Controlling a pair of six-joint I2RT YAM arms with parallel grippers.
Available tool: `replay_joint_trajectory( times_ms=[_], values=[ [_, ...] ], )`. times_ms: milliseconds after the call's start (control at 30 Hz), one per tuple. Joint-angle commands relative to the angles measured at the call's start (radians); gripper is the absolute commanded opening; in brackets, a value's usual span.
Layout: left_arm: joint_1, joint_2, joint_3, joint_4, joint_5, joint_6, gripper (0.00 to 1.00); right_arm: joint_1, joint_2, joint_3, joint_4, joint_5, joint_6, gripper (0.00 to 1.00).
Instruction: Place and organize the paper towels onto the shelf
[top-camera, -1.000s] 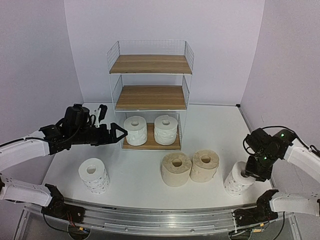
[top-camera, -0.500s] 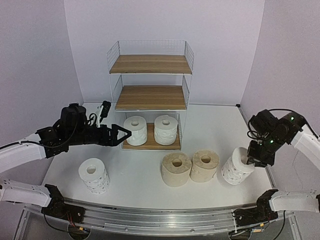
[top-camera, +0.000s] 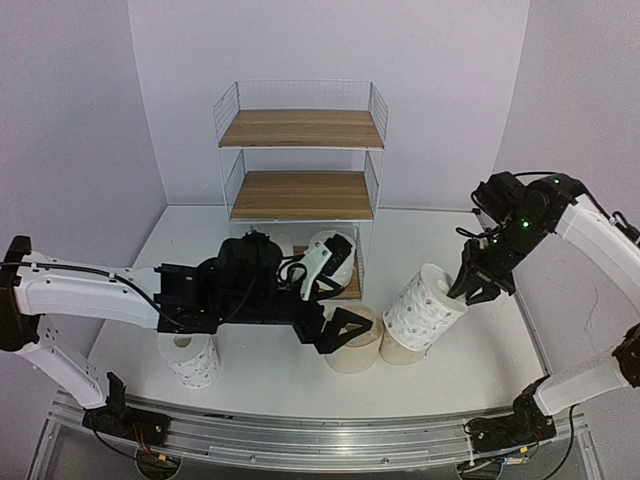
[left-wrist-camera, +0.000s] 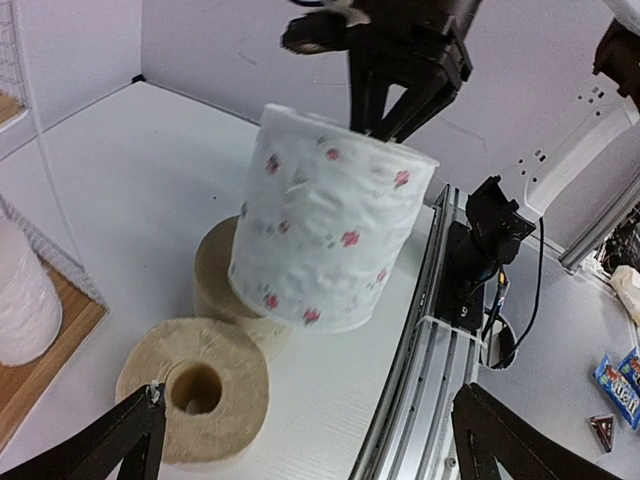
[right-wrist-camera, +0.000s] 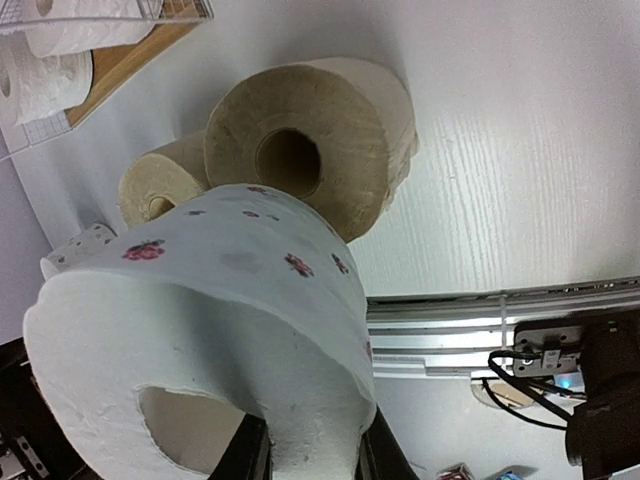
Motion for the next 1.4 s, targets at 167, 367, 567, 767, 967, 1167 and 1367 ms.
replay_joint_trajectory(
  times_ms=[167, 367, 567, 767, 967, 1167, 1367],
  values=[
    [-0.028, 0.198, 0.204, 0.058, 0.034, 0.137, 1.0, 0.091, 0.132, 0.163, -0.215, -0.155, -0.011, 0.1],
    [-0.028, 0.233, 0.226, 0.046, 0.003, 0.166, 1.0, 0.126, 0.189, 0.221, -0.226, -0.18, -0.014, 0.1],
    [-0.029, 0.271, 0.27, 0.006, -0.043, 0.18, 1.0, 0.153, 0.222, 0.262, -0.245, -0.187, -0.032, 0.08],
    [-0.028, 0.269, 0.266, 0.002, -0.183, 0.189, 1.0, 0.157, 0.222, 0.274, -0.264, -0.183, -0.043, 0.08],
    [-0.029, 0.279, 0.276, -0.002, -0.162, 0.197, 1.0, 0.16, 0.221, 0.271, -0.267, -0.214, -0.037, 0.07],
    [-0.028, 0.283, 0.285, -0.01, -0.041, 0.223, 1.0, 0.169, 0.239, 0.296, -0.281, -0.241, -0.06, 0.07],
    [-0.029, 0.322, 0.328, -0.05, -0.099, 0.22, 1.0, 0.171, 0.241, 0.311, -0.281, -0.276, -0.072, 0.06]
  ],
)
